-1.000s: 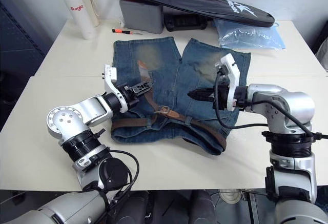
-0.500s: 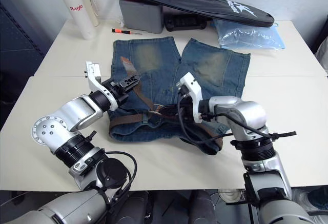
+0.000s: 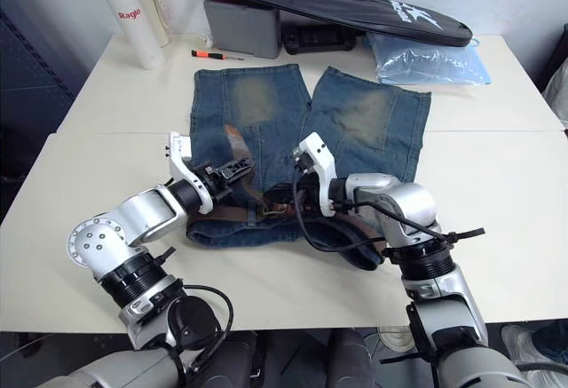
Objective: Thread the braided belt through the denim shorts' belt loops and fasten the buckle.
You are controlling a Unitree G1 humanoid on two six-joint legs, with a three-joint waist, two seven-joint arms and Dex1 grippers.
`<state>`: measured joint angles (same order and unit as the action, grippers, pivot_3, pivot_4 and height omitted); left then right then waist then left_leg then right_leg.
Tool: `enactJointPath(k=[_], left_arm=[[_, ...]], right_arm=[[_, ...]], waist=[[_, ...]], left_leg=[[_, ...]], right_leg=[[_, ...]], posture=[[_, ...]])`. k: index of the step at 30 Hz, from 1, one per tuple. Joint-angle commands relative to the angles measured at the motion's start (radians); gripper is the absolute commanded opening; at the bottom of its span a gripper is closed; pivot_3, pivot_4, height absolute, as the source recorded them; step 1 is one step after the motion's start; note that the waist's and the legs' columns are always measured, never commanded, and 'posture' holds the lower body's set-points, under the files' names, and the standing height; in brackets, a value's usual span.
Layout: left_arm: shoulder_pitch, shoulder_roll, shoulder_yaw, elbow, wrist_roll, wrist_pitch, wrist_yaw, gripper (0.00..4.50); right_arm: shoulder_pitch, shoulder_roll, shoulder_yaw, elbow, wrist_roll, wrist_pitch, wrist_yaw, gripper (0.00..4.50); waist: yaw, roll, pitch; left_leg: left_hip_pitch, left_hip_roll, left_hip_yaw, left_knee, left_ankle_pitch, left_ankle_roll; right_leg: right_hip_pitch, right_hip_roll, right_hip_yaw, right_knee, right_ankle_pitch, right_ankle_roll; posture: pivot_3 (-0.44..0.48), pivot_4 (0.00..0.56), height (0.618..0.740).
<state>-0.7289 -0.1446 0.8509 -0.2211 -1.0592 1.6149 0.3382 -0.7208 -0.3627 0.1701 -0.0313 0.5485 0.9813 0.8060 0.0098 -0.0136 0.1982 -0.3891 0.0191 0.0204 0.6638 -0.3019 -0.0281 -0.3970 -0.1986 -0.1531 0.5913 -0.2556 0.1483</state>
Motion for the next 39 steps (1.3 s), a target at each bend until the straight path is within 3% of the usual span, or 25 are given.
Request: enactJointPath(k=[1,6,21,39], left_arm=[[0.046,-0.001,-0.020,-0.025,-0.014,-0.017,-0.015,0.00],[0.070,-0.003,-0.030,-0.012,-0.027,-0.046,-0.008,0.00],[0.089,0.012,-0.063,0.003,-0.086,-0.102,0.030,0.00],[0.129,0.137,-0.130,0.061,-0.228,-0.230,0.071,0.00]], right_arm=[[-0.029,-0.083,-0.036,-0.036,0.000,-0.044,0.069,0.18],[-0.013,-0.132,0.033,-0.034,-0.040,-0.071,0.114,0.18],[-0.015,-0.069,0.143,0.047,-0.153,-0.129,0.118,0.18],[0.019,-0.007,0.189,0.218,-0.221,-0.253,0.211,0.18]], waist=[[0.000,0.000,0.000],[0.005,0.000,0.000],[0.006,0.000,0.000],[-0.015,-0.001,-0.001]], left_leg=[[0.000,0.000,0.000,0.000,0.000,0.000],[0.000,0.000,0.000,0.000,0.000,0.000],[0.000,0.000,0.000,0.000,0.000,0.000],[0.001,0.001,0.001,-0.001,-0.001,0.000]], right_leg=[[0.000,0.000,0.000,0.000,0.000,0.000],[0.000,0.000,0.000,0.000,0.000,0.000],[0.000,0.000,0.000,0.000,0.000,0.000],[0.000,0.001,0.001,0.000,0.000,0.000]], posture=[[0.000,0.150,0.740],[0.000,0.150,0.740],[0.000,0.150,0.740],[0.000,0.150,0.740]])
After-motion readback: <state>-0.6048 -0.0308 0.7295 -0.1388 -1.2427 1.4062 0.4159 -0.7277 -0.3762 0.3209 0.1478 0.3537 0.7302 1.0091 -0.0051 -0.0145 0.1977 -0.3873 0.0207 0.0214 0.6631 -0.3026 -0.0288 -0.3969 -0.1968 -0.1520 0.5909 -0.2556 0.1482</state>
